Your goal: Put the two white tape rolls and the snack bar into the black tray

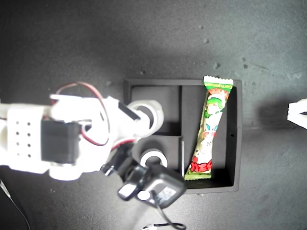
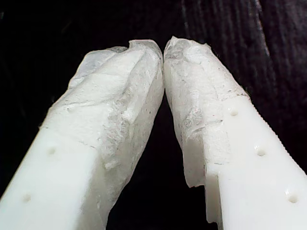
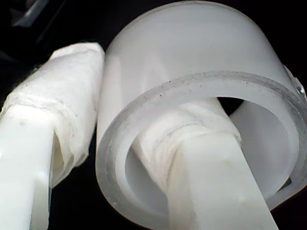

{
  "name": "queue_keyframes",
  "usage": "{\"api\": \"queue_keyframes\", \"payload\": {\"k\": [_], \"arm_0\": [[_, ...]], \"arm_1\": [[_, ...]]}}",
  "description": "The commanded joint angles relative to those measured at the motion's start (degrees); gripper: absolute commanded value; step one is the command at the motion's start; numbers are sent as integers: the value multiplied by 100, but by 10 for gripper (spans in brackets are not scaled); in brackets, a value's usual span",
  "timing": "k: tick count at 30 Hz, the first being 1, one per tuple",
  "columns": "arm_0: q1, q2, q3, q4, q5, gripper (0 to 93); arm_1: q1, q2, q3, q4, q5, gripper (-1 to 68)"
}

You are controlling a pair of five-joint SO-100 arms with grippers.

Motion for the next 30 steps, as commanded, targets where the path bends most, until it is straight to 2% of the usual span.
{"api": "queue_keyframes", "payload": {"k": [1, 5, 8, 11, 12, 16, 19, 24, 28, 30], "arm_0": [[35, -519, -712, 26, -26, 0], [-35, -1538, -1951, 633, 123, 0], [-35, -2707, -3691, 1591, 105, 5], [-26, -5063, -7928, 3410, 18, 135], [-62, -4623, -7075, 3384, -62, 165], [-70, -3981, -6416, 3410, 105, 197], [-123, -3032, -5563, 3410, 176, 175], [-413, -791, -3674, 3410, 352, 144], [-826, 1222, -1916, 3401, 299, 107], [-1028, 2232, -861, 3296, 229, 76]], "arm_1": [[-167, 44, 79, 35, 35, -7], [-466, 44, 79, 202, 88, -6], [-721, 44, 79, 606, 404, -4], [-1151, 44, 79, 1178, 896, -3], [-1345, 44, 79, 1310, 984, -3], [-1969, 44, 79, 1749, 1450, -3], [-1986, 44, 79, 2725, 2259, -4], [-1608, -35, 79, 2821, 1811, -2], [-633, 18, 79, 2813, -237, -1], [-246, 18, 79, 2804, -554, -1]]}}
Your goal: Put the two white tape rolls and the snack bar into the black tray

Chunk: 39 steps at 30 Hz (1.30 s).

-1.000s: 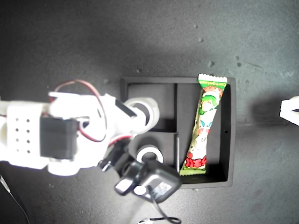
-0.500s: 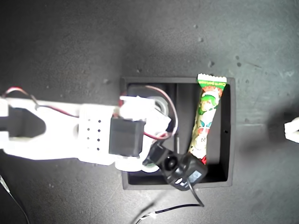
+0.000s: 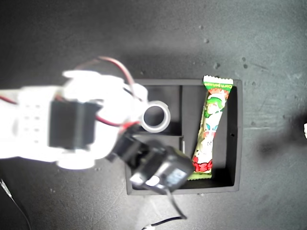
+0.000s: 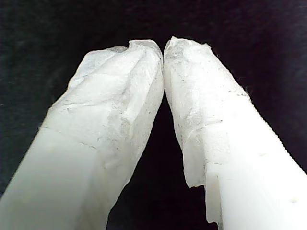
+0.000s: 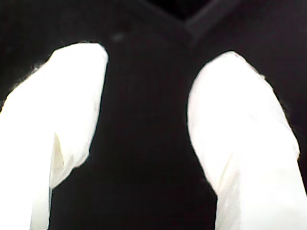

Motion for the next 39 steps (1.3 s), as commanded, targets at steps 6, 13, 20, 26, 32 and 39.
{"api": "queue_keyframes", "payload": {"k": [6, 13, 20, 26, 32, 39], "arm_0": [[-853, 5370, 6100, -2241, 158, 2], [-738, 7875, 10063, -3542, -826, 28], [53, 10784, 12542, -4069, -861, 32], [255, 11760, 13500, -3788, -940, 33], [264, 11760, 13553, -3208, -677, 43], [360, 11760, 13553, -2426, -1415, 43]], "arm_1": [[949, 35, 70, -26, -2215, 0], [905, 35, 70, 9, -2021, 0], [905, 35, 70, 9, -2021, 0], [940, 44, 70, 9, -2048, 0], [1125, 53, 70, 9, -2048, 0], [1081, 53, 70, 9, -2048, 0]]}}
